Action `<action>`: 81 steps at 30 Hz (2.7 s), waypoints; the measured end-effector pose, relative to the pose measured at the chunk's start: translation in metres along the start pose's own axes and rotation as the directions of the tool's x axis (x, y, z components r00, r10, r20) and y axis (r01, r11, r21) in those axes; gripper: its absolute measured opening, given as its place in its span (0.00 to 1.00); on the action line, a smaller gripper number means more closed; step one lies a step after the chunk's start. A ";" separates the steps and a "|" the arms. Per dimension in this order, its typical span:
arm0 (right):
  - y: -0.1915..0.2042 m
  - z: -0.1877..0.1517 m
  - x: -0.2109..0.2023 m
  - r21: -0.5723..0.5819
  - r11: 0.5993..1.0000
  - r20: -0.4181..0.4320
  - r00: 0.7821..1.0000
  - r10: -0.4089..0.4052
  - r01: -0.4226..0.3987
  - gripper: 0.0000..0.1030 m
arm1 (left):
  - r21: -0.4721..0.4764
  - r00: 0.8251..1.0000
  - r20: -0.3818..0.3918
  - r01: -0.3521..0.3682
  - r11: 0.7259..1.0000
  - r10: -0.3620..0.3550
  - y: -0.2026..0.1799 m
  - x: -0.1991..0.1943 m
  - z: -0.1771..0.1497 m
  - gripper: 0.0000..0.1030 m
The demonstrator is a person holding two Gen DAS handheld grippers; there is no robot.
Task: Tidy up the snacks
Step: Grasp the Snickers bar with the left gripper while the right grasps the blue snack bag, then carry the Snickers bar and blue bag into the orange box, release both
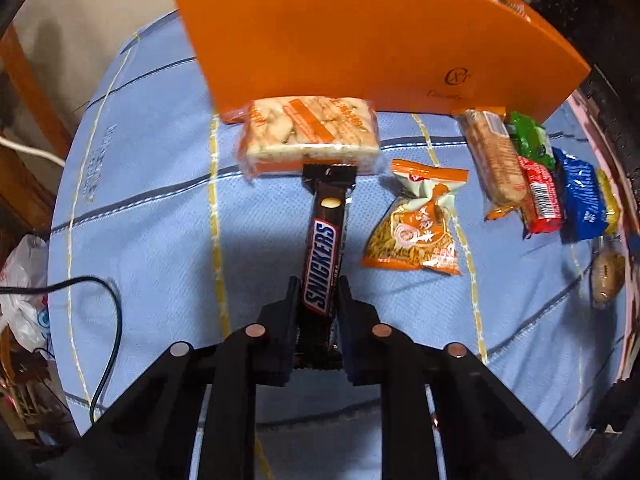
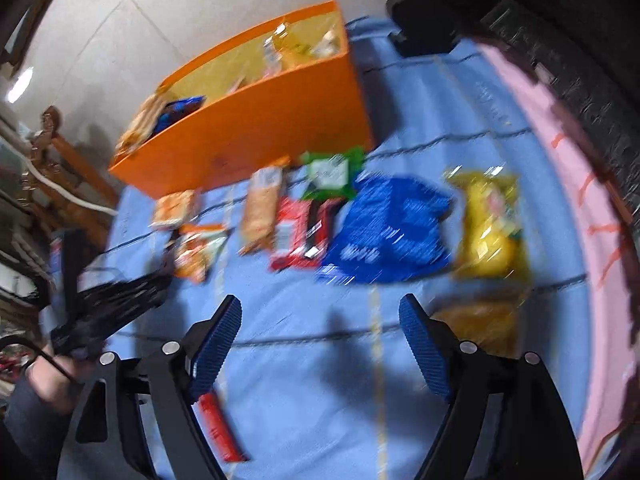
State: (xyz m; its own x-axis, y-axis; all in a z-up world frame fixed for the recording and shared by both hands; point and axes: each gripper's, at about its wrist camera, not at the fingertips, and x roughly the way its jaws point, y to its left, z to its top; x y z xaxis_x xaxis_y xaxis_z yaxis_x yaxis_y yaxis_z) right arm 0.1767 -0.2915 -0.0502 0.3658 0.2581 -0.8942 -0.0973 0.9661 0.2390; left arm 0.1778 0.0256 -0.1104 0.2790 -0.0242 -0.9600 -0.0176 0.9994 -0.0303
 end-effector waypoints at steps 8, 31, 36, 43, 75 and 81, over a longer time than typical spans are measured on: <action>-0.011 0.040 0.047 -0.023 0.986 -0.013 0.986 -0.167 0.167 0.82 | -0.061 0.999 0.009 0.039 0.997 -0.038 0.014 -0.019 -0.018 0.16; -0.009 0.007 0.008 0.016 0.998 -0.012 0.998 0.062 -0.062 0.38 | -0.057 0.999 -0.050 0.010 0.998 -0.013 0.007 0.012 0.001 0.20; -0.001 0.006 -0.008 0.005 0.995 0.018 0.995 0.099 -0.099 0.38 | -0.088 0.999 -0.001 0.037 0.995 -0.038 0.013 -0.005 -0.001 0.16; 0.023 0.030 -0.036 -0.061 0.986 0.089 0.983 0.162 -0.157 0.38 | -0.063 0.990 0.132 0.064 0.996 -0.056 0.020 -0.079 0.004 0.16; 0.047 0.172 0.003 0.018 0.969 0.215 0.948 0.237 -0.246 0.61 | -0.045 0.947 0.315 0.078 0.996 -0.060 -0.034 -0.105 0.185 0.74; 0.050 0.138 -0.020 -0.048 0.977 0.193 0.958 0.213 -0.207 0.64 | -0.021 0.952 0.300 0.065 0.998 -0.055 -0.032 -0.117 0.149 0.74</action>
State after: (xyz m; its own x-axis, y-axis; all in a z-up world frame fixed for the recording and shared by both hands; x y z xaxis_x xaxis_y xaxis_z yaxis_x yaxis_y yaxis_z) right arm 0.2926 -0.2488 0.0316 0.5080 0.4526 -0.7328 -0.2156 0.8905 0.4006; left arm 0.2893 0.0004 0.0443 0.5547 -0.0709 -0.8290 -0.0194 0.9950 -0.0981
